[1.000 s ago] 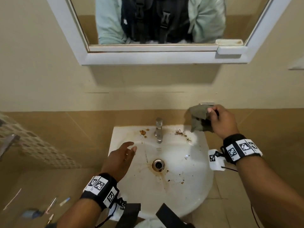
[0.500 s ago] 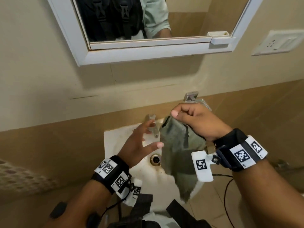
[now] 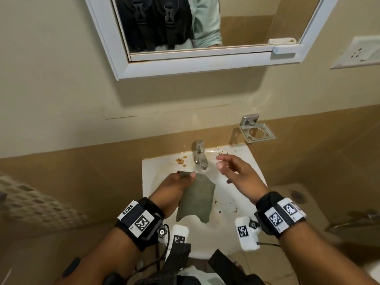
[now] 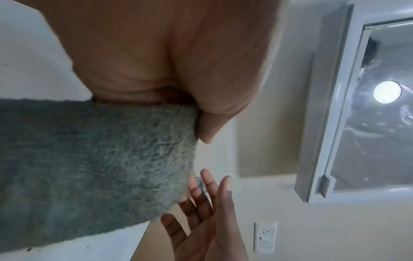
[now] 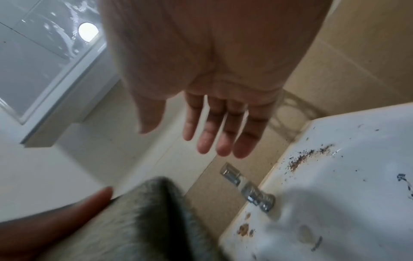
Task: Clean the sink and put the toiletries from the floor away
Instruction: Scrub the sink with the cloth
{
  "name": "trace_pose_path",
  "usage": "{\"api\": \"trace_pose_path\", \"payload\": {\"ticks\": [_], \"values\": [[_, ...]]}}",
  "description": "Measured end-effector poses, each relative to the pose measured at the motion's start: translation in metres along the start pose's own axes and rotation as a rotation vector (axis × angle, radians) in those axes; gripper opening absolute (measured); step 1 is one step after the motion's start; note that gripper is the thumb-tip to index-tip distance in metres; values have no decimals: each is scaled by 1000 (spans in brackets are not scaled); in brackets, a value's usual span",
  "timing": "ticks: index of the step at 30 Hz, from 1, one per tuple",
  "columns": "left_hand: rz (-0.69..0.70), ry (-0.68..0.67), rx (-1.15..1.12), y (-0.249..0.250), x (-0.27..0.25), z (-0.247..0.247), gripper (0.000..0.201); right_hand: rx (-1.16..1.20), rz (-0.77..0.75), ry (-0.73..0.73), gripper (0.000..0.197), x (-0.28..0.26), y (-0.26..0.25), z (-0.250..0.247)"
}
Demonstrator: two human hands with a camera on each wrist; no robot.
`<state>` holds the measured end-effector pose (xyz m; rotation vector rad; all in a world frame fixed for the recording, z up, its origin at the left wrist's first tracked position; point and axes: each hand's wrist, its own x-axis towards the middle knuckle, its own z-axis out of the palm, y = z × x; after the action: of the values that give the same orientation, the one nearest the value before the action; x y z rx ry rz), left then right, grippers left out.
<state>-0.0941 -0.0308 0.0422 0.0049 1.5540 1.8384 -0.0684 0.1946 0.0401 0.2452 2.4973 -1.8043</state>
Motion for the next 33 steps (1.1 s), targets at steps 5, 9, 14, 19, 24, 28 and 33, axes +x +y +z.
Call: {"api": "trace_pose_path", "payload": {"ticks": [5, 9, 14, 19, 24, 28, 33], "values": [[-52, 15, -129, -7, -1, 4, 40, -208, -134, -515, 93, -11, 10, 20], [-95, 174, -106, -23, 3, -1, 40, -174, -97, -445, 46, -1, 30, 19], [-106, 452, 143, -54, 11, -14, 18, -230, -39, -469, 15, 7, 53, -3], [58, 802, 835, -113, 16, -64, 35, -184, 126, -185, 23, 29, 86, -61], [-266, 892, 814, -153, 31, -85, 84, -657, -66, 60, 38, 90, 121, -114], [-317, 915, 621, -178, 50, -87, 66, -1075, 17, -314, 35, 114, 177, -122], [-228, 977, 676, -187, 52, -84, 57, -1182, -346, -281, 55, 130, 212, -129]]}}
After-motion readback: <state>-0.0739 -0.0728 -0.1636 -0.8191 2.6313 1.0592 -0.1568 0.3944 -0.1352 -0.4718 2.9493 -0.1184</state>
